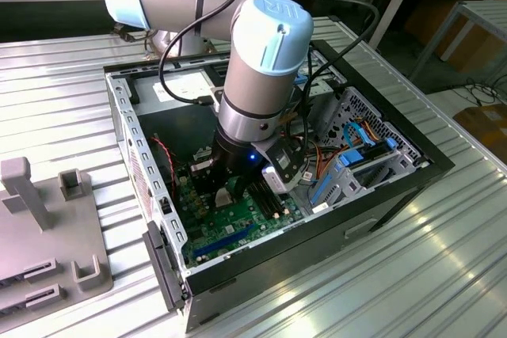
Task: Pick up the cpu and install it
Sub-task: 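Place the cpu into insertion slot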
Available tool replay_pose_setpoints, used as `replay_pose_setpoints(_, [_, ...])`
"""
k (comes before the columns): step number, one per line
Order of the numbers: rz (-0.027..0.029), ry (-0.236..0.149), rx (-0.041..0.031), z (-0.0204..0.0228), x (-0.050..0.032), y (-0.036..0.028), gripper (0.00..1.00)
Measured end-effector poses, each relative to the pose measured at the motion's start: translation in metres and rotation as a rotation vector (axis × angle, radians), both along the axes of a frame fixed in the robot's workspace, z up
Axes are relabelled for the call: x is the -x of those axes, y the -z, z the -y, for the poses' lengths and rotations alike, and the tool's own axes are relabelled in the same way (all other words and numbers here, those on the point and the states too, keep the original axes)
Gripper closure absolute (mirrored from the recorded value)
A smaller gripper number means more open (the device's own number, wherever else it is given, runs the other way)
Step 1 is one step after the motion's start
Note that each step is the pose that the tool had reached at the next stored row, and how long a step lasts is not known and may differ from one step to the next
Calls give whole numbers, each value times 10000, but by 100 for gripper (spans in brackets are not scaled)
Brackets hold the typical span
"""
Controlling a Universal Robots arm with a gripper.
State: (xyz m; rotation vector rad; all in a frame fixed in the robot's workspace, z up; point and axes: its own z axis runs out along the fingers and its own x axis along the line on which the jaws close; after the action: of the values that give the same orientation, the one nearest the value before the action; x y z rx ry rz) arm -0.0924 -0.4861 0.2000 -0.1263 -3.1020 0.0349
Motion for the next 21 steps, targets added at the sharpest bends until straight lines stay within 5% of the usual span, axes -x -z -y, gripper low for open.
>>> replay_pose_setpoints(4, [-2,-10,2,0,1,-1,53])
replay_pose_setpoints(21, [-1,-153,-8,0,0,2,56])
